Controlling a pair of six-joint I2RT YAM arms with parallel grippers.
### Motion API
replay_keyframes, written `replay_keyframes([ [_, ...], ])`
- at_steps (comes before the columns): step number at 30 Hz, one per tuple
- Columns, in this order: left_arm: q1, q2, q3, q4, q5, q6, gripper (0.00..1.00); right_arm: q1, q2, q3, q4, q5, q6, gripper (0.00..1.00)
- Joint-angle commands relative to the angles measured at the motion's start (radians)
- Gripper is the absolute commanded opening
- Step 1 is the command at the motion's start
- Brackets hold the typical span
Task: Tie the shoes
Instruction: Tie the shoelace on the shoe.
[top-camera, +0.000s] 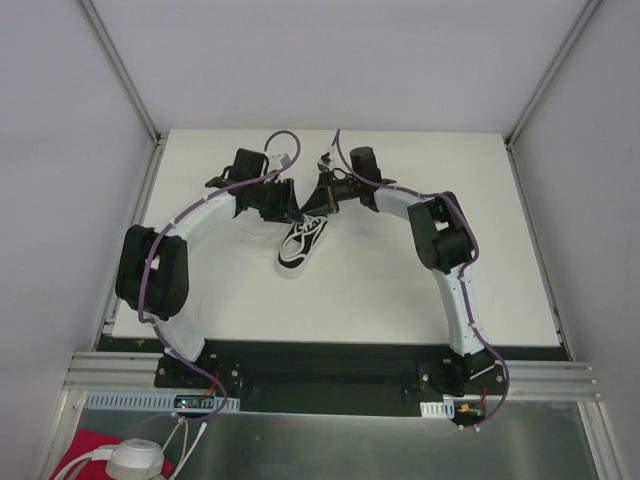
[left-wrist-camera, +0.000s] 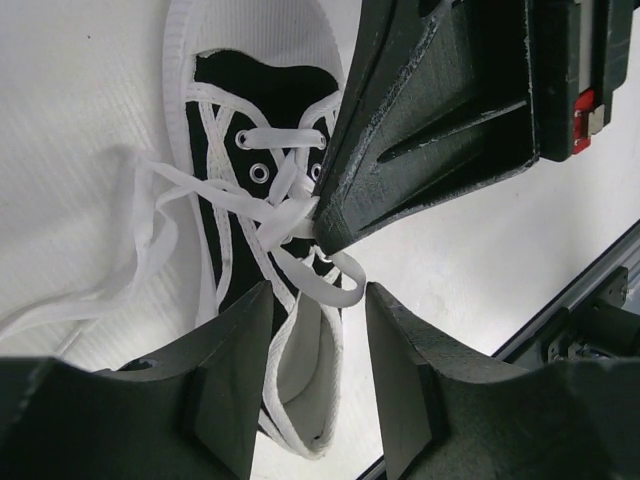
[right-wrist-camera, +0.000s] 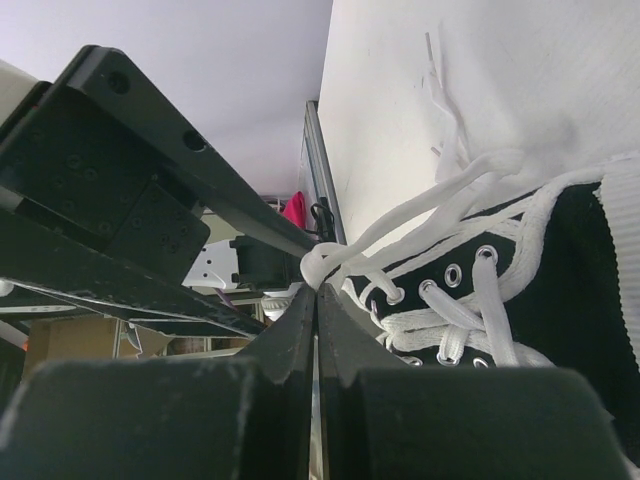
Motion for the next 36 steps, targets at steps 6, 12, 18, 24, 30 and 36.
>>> replay_keyframes([
  [6,-0.023,0.042,0.082,-0.001,0.007,-0.014,0.34,0.005,-0.010,0.019,0.028,-0.011,0.003,0.01],
  [12,-0.024,0.048,0.081,0.000,-0.002,-0.017,0.18,0.007,-0.010,0.024,0.028,-0.009,0.005,0.01],
  [18,-0.023,0.022,0.110,-0.007,0.073,-0.075,0.00,0.005,-0.010,0.021,0.028,-0.002,0.005,0.01],
  [24,-0.023,0.021,0.193,-0.022,0.220,-0.227,0.00,0.005,-0.008,0.016,0.028,0.009,0.006,0.01],
  [30,-0.023,0.047,0.233,-0.020,0.367,-0.275,0.21,0.007,-0.007,0.013,0.029,0.011,0.002,0.01],
  [36,-0.026,-0.024,0.181,-0.091,0.226,-0.102,0.29,0.005,-0.011,0.010,0.029,0.009,0.002,0.01],
])
